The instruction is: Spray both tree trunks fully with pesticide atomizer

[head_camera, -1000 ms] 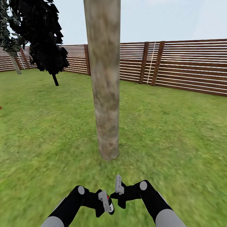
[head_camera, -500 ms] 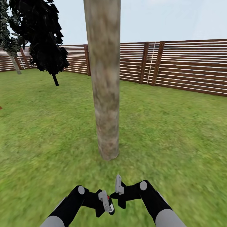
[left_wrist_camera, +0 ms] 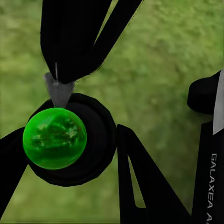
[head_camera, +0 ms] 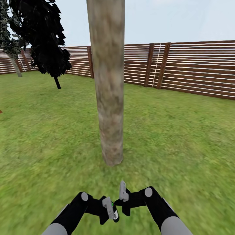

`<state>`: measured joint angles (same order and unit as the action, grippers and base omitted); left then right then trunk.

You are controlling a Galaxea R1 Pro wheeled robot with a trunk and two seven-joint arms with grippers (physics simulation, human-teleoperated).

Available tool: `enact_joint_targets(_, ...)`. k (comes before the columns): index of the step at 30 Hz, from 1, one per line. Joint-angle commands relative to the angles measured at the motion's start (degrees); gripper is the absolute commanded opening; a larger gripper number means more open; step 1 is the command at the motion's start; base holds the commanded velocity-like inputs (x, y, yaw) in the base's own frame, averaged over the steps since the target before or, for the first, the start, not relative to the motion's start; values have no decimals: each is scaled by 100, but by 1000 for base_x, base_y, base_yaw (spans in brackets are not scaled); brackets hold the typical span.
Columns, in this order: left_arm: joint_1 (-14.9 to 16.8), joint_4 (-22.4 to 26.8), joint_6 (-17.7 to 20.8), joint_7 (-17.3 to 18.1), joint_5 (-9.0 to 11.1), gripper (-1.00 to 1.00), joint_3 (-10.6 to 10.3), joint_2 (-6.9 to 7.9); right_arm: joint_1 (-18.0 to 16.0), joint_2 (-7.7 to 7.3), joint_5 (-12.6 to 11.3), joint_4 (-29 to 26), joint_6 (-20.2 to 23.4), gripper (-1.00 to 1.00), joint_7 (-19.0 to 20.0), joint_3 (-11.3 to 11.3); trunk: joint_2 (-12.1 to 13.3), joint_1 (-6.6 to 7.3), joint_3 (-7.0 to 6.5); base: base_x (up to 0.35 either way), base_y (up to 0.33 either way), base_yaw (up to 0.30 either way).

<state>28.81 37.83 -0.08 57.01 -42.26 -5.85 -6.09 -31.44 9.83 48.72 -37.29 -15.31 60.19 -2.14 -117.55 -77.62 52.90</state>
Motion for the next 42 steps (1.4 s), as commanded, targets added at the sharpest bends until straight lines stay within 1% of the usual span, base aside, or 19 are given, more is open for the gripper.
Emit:
enact_joint_targets(1,2,4,0,16,-31,-100,10,13,-2,5,41,-7,-25,-100,20,-23,-2,1,5,0,0,0)
enact_joint_targets(5,2,-49,0,4,-97,-100,12,135,-2,2,41,-7,-25,-100,20,-23,-2,1,5,0,0,0)
enact_joint_targets(10,-7,-64,7,3,-115,-100,28,772,-2,2,41,-7,-25,-100,20,-23,-2,1,5,0,0,0)
enact_joint_targets(11,-14,-65,8,3,-116,-100,30,1010,-2,0,43,-1,-25,-100,24,-23,-2,1,5,0,0,0)
enact_joint_targets(16,-32,-61,0,3,-111,-100,35,1751,-2,-26,66,17,-28,-100,27,-41,-2,1,5,0,0,0)
enact_joint_targets(17,-37,-62,-3,3,-109,-100,38,1860,-2,-35,67,22,-31,100,28,-45,-2,1,5,0,0,0)
enact_joint_targets(19,-52,-53,-7,3,-113,-100,39,1962,-2,-81,64,26,-38,100,28,-53,-2,1,5,0,0,0)
enact_joint_targets(24,-96,-25,13,-154,-222,-100,40,2019,7,-383,52,47,-47,100,4,-53,-2,1,5,0,0,0)
enact_joint_targets(26,-96,-53,39,-677,-217,-100,61,2015,25,-673,40,94,-50,100,-107,-56,-2,1,5,0,0,0)
enact_joint_targets(27,-98,-71,50,-1064,-189,-100,74,2006,33,-851,28,205,-50,100,-315,-91,-2,1,5,0,0,0)
enact_joint_targets(28,-99,-113,54,-1283,-172,-100,102,1995,36,-957,23,332,-51,100,-518,-176,-2,1,5,0,0,0)
enact_joint_targets(29,-101,-265,57,-1542,-148,-100,211,1967,43,-1078,19,651,-51,100,-940,-473,-2,1,5,0,0,0)
enact_joint_targets(31,-99,-543,60,-1773,-80,-100,401,1885,51,-1189,18,1173,-58,100,-1565,-1026,-2,1,5,0,0,0)
enact_joint_targets(33,-99,-831,65,-2189,110,-100,758,1694,83,-1459,15,1912,-66,100,-2462,-1872,-2,1,5,0,0,0)
enact_joint_targets(35,-97,-987,114,-2603,281,-100,1099,1571,97,-1654,15,2386,-68,100,-3079,-2398,-2,1,5,0,0,0)
enact_joint_targets(37,-96,-1187,390,-2837,503,-100,1481,1406,147,-1772,15,2695,-74,100,-3784,-2799,-2,1,5,0,0,0)
enact_joint_targets(39,-95,-1260,795,-2900,676,-100,1724,1337,261,-1786,15,2780,-82,100,-4490,-3053,-2,1,5,0,0,0)
enact_joint_targets(41,-90,-1274,1159,-2922,856,-100,1878,1303,327,-1762,10,2816,-89,100,-5291,-3243,-2,1,5,0,0,0)
enact_joint_targets(42,-51,-1262,1382,-2928,1020,-100,1930,1274,353,-1740,6,2830,-88,100,-5803,-3351,-2,1,5,0,0,0)
